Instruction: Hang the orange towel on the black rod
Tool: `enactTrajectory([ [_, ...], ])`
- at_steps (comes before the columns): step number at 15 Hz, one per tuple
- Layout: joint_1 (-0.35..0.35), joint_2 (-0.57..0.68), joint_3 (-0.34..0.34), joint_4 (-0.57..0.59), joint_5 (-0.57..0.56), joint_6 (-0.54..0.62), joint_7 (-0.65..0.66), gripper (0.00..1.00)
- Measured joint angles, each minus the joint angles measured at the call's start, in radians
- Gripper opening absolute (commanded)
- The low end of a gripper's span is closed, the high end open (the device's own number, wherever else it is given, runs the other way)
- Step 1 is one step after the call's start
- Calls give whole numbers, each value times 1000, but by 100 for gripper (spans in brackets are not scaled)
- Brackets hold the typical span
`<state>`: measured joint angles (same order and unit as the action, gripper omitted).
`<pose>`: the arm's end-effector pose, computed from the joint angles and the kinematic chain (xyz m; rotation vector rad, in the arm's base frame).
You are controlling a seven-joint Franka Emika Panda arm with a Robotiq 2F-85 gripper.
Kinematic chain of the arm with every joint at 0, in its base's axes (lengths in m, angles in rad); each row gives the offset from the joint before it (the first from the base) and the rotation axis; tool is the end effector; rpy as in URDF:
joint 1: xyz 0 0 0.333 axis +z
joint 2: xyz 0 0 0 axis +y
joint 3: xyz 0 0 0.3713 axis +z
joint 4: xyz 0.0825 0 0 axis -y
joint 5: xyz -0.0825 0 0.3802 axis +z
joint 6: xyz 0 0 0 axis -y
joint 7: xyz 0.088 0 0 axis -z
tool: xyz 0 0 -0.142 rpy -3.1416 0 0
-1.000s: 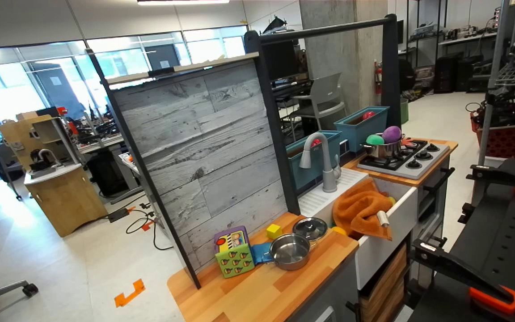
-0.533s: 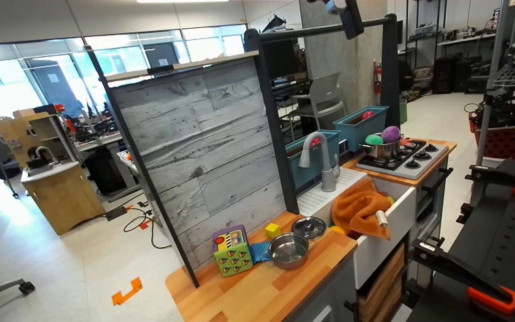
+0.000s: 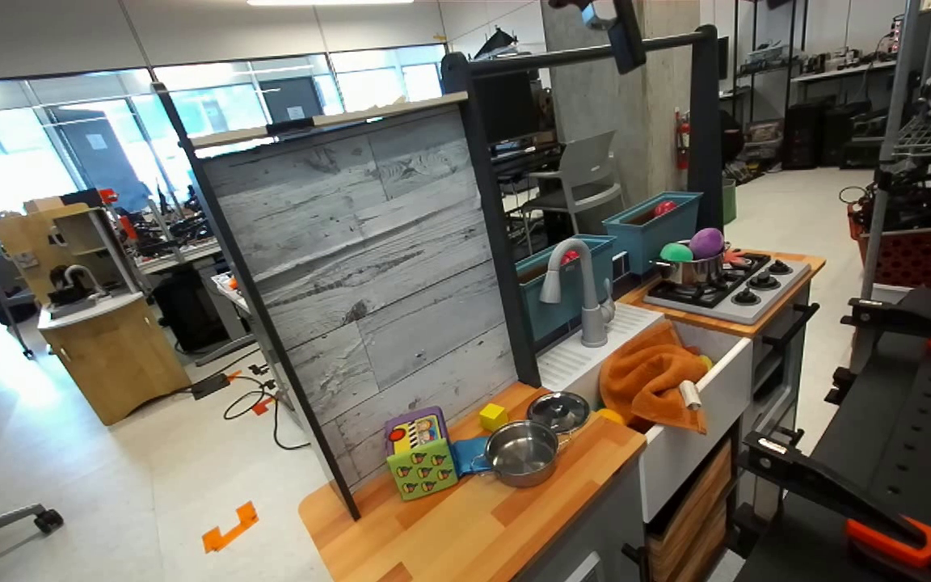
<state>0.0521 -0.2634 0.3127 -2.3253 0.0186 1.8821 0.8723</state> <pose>0.3898 0.1561 0.4453 2.8697 -0.7830 -0.1798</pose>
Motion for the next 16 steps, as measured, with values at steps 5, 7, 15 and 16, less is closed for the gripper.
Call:
enactTrajectory([
  [5, 0, -1, -10, -6, -17, -21, 121, 100],
  [7, 2, 0, -8, -1, -93, -118, 161, 100],
  [15, -32, 182, -123, 144, -388, -239, -40, 100],
  [16, -30, 223, -126, 199, -394, -288, -81, 100],
])
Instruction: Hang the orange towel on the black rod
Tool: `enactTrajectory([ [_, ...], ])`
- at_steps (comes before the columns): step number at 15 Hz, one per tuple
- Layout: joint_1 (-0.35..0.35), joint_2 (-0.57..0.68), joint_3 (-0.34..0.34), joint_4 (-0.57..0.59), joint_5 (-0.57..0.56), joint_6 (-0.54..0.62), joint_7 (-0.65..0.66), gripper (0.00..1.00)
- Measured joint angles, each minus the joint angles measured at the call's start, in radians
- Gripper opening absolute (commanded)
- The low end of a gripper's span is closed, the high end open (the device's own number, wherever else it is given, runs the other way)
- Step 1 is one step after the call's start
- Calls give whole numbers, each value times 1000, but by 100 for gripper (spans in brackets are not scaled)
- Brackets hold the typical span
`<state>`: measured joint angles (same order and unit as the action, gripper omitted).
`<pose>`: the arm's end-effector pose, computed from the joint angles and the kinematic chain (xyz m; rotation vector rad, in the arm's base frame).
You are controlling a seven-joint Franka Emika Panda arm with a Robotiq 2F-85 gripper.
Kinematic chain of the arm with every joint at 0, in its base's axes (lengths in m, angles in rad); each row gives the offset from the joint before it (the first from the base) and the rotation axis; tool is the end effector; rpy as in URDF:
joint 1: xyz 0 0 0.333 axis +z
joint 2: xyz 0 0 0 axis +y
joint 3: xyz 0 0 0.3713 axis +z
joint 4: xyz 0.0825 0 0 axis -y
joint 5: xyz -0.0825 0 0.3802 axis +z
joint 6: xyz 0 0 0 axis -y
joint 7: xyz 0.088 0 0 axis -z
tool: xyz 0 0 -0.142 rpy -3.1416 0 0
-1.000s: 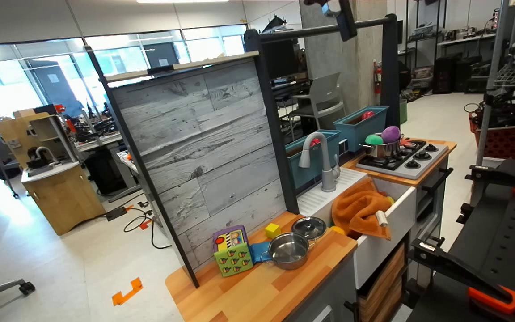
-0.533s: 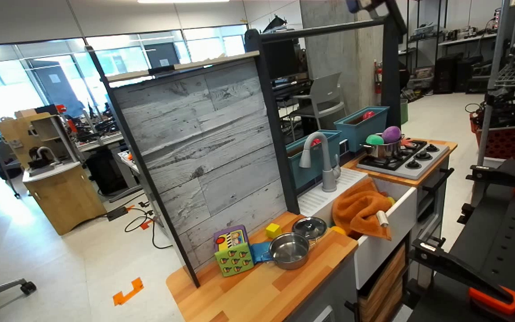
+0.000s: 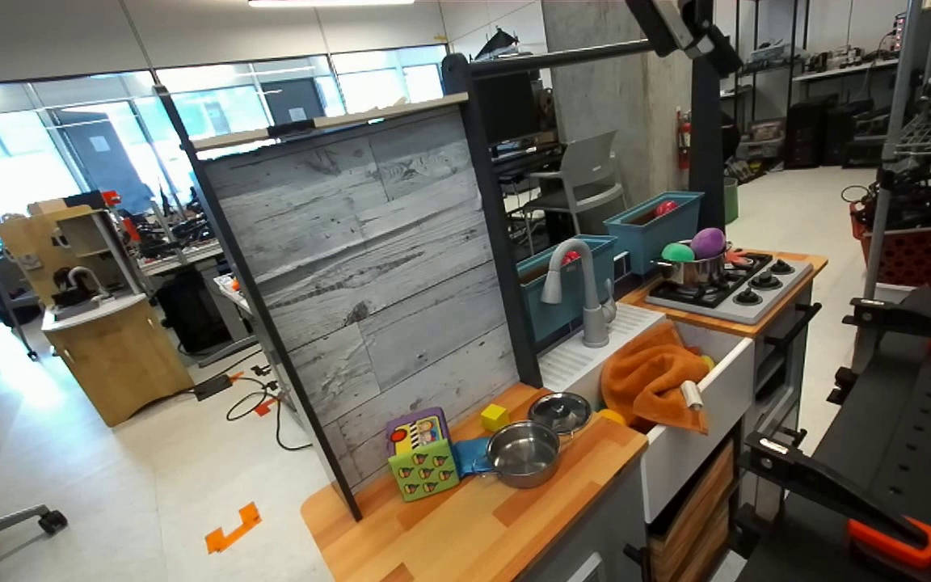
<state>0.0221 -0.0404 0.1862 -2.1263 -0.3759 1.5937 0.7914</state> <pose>0.4549 0.0443 0.4337 2.4873 -0.6097 -0.3291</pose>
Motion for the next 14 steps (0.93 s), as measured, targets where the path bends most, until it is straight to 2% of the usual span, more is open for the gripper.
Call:
enactTrajectory([
  [4, 34, 136, -3, 231, -32, -222, -174, 100],
  [6, 56, 186, -4, 321, -31, -283, -245, 100],
  [8, 68, 217, -5, 368, -30, -287, -259, 100],
  [11, 75, 228, -12, 375, -29, -284, -274, 100],
  [14, 75, 213, -24, 356, -1, -206, -407, 100],
])
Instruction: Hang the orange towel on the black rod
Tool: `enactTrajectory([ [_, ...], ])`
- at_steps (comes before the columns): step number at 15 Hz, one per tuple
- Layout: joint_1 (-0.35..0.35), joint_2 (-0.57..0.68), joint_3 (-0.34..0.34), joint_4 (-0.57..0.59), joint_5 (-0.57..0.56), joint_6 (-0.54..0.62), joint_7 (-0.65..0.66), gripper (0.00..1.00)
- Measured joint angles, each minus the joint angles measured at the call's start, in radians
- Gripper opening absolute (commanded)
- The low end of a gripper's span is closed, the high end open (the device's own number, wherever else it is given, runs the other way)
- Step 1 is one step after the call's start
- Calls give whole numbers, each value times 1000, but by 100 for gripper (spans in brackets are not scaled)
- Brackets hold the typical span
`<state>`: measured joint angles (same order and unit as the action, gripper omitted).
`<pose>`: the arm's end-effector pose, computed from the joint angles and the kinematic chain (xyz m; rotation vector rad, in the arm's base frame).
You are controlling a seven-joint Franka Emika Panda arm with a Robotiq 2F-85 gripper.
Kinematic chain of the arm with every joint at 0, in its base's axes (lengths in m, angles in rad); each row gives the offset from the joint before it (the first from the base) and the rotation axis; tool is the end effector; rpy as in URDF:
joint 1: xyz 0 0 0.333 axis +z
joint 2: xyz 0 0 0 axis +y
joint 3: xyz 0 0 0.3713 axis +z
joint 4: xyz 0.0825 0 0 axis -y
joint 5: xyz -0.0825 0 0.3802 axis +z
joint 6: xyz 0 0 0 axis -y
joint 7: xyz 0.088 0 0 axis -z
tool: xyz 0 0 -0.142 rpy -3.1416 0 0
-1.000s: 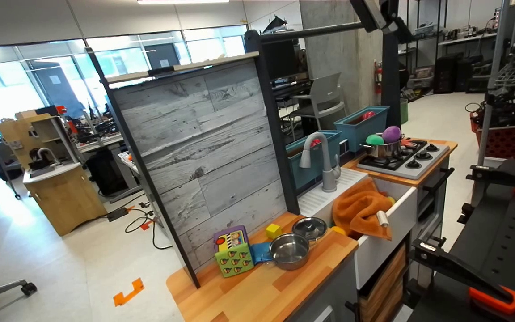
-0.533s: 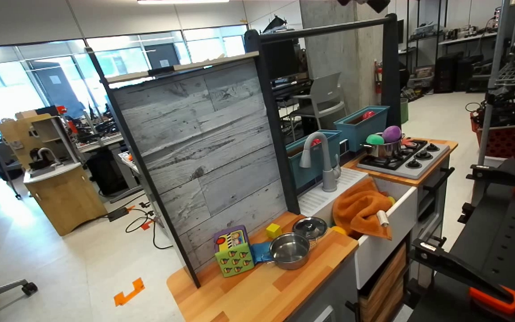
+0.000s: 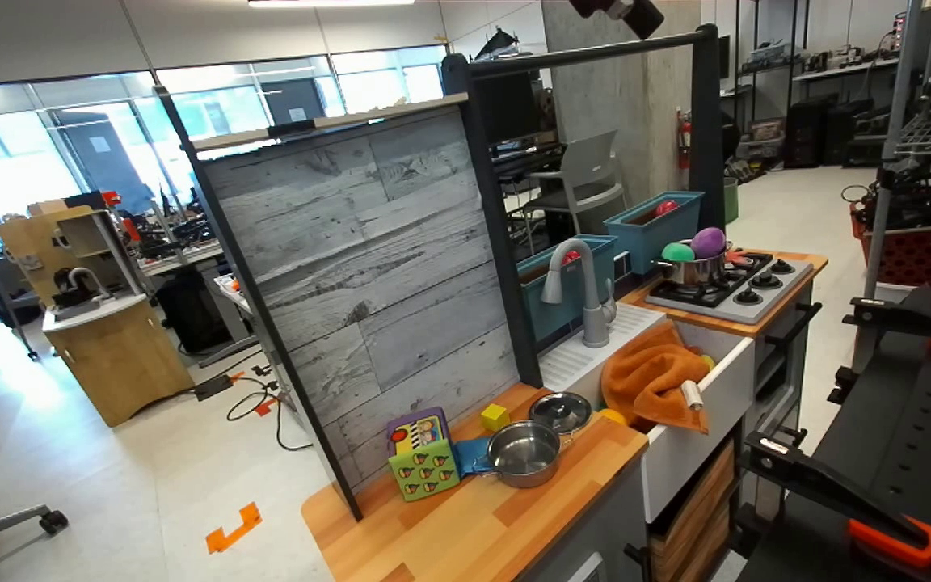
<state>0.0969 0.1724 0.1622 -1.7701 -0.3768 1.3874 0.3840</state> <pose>0.5308 0.0763 0.4661 2.5797 -0.1067 -0.5438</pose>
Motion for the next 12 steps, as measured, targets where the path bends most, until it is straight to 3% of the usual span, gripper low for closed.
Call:
enactTrajectory([
  [5, -21, -64, -38, -71, 87, 187, -206, 100],
  [9, -41, -73, -66, -131, 225, 393, -232, 100],
  [12, -42, -38, -75, -185, 238, 561, -227, 100],
])
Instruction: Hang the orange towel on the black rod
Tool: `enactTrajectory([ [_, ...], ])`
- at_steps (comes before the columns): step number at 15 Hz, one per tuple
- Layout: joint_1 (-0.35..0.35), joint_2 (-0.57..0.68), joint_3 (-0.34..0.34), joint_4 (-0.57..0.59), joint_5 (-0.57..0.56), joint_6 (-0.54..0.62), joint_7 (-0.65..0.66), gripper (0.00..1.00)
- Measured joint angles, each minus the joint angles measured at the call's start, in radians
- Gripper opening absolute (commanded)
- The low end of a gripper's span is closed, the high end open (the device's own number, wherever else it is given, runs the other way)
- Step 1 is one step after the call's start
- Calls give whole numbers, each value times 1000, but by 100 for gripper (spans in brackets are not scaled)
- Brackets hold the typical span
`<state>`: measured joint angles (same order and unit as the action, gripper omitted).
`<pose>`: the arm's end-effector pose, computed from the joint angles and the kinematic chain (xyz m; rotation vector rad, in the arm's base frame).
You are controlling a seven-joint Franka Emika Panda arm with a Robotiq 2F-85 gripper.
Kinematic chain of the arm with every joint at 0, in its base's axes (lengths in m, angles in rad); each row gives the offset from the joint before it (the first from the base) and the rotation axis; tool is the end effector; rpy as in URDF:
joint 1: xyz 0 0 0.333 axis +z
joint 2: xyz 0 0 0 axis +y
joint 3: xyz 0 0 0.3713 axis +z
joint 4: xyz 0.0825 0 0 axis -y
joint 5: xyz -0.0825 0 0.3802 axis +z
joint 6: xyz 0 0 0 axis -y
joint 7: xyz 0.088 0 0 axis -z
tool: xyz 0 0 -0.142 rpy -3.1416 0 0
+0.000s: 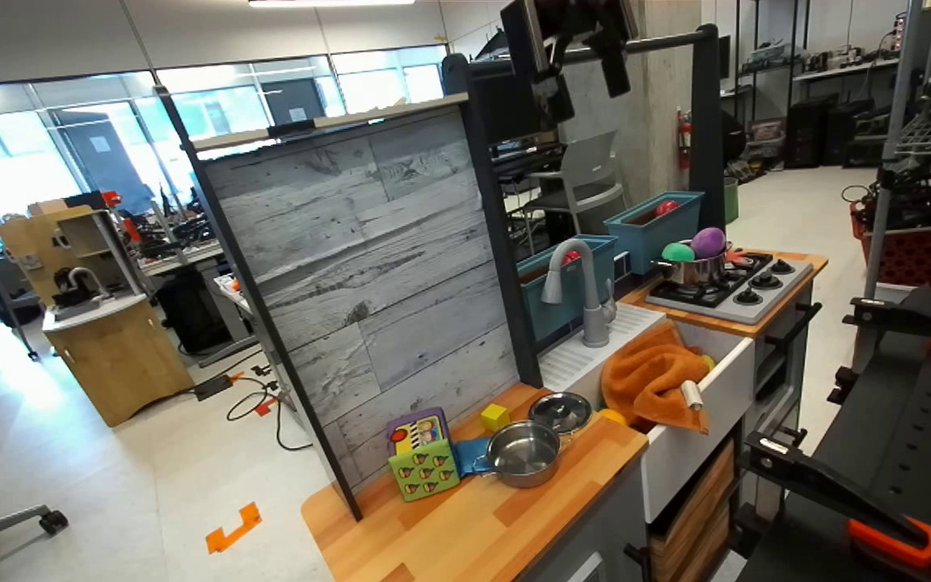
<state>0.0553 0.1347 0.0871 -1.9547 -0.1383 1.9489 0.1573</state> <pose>0.5668 0.0659 0.4211 3.0028 0.0680 -0.1822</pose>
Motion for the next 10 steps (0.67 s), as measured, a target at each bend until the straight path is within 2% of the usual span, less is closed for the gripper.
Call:
enactTrajectory([
  [5, 0, 114, -13, -53, -5, 242, 14, 100],
  [10, 0, 208, -29, -66, -3, 428, 14, 100],
])
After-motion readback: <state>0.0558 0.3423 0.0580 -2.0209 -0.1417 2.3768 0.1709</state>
